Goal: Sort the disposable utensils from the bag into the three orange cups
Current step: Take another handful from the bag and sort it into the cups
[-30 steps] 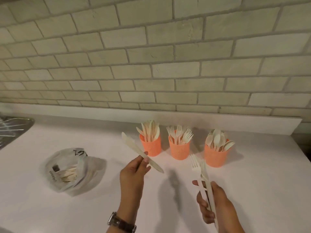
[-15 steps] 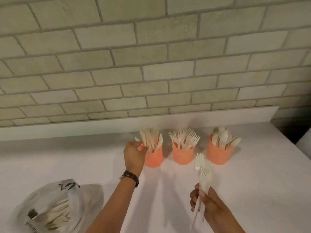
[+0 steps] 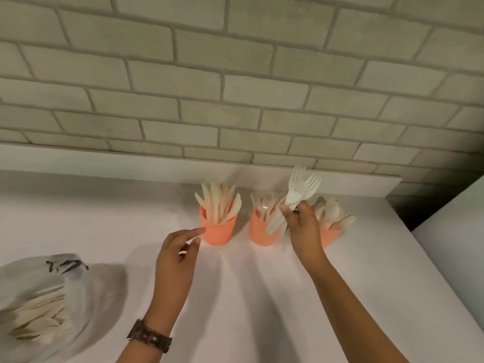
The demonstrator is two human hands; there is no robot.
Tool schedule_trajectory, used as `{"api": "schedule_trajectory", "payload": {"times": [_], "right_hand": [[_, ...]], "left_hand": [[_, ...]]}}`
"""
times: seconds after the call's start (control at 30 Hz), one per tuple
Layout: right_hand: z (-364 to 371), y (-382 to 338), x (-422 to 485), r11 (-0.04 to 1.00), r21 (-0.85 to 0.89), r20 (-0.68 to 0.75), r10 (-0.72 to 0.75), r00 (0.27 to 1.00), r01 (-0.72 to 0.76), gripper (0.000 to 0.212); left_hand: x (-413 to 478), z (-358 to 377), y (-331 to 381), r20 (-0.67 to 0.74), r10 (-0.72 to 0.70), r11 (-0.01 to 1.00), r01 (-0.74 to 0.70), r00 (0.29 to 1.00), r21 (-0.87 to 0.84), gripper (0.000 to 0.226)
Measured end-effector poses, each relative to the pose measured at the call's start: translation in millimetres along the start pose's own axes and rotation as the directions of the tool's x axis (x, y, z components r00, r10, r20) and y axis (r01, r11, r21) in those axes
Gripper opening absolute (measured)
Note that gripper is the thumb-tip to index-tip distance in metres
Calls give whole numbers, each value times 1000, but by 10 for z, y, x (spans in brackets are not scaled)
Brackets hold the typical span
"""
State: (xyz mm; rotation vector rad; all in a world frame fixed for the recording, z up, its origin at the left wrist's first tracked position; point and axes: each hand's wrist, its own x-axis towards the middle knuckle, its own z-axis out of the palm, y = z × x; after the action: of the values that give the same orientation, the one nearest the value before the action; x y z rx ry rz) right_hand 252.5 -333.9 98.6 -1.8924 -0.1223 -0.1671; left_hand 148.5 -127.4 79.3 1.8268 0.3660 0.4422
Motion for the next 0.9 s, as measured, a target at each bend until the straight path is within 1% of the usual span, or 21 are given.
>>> {"api": "schedule_trajectory", "payload": {"times": [0.07,0.13,0.17,0.2,0.23,0.27,0.3,0.37,0.47,0.53,0.6,0.63,0.7,0.73,0.77,0.9], "right_hand": [[71,-42,256,999,-38,-41,-29,999,28,18],[150,-61,416,986,-153,-49,-72,996,64,22],[193,-39,473,971,-224,-43,-91,995,79,28],[233,-12,508,956,-282,-35,-88,996,74,36],[271,40,531,945,-324,-23,-54,998,43,41],[299,103,544,936,-352,-7,-6,1000,4,41],[316,155,548,929,-369,11,37,999,-30,35],[333,201,552,929,-365,30,74,997,-58,15],[371,167,557,925,-373,68,99,993,-67,5],[391,151,572,933,-352,73,110,991,-78,4],[380,93,585,960,-261,21,109,994,-99,15],[371,39,574,978,-172,2,118,993,-116,17],[369,-37,544,991,36,15,128,992,-129,21],[372,-47,535,988,94,28,123,992,-125,22],[382,-28,527,985,117,45,125,991,-130,23],[445,152,470,988,14,94,150,984,-152,17]], "left_hand": [[-24,-82,-26,-8,-27,999,27,1000,-22,40],[-31,-147,-63,-30,-61,997,59,998,-57,52],[-30,-175,-77,-39,-75,995,72,996,-70,56],[-28,-200,-82,-44,-86,994,82,995,-77,58],[-28,-219,-86,-50,-94,993,90,994,-79,60],[-32,-232,-85,-56,-99,992,95,994,-80,62],[-37,-237,-85,-60,-100,992,95,993,-82,62],[-54,-233,-81,-67,-96,992,90,993,-90,60],[-97,-206,-76,-71,-98,990,90,993,-109,56],[-129,-192,-61,-62,-95,988,86,994,-124,55],[-152,-197,-39,-69,-90,986,79,994,-145,60],[-161,-203,-33,-74,-89,986,77,993,-149,63],[-186,-215,-21,-75,-88,987,77,993,-142,67],[-201,-222,-17,-77,-90,987,79,993,-140,68],[-214,-226,-12,-78,-96,986,84,992,-142,68],[-259,-230,2,-90,-112,986,100,990,-133,71]]}}
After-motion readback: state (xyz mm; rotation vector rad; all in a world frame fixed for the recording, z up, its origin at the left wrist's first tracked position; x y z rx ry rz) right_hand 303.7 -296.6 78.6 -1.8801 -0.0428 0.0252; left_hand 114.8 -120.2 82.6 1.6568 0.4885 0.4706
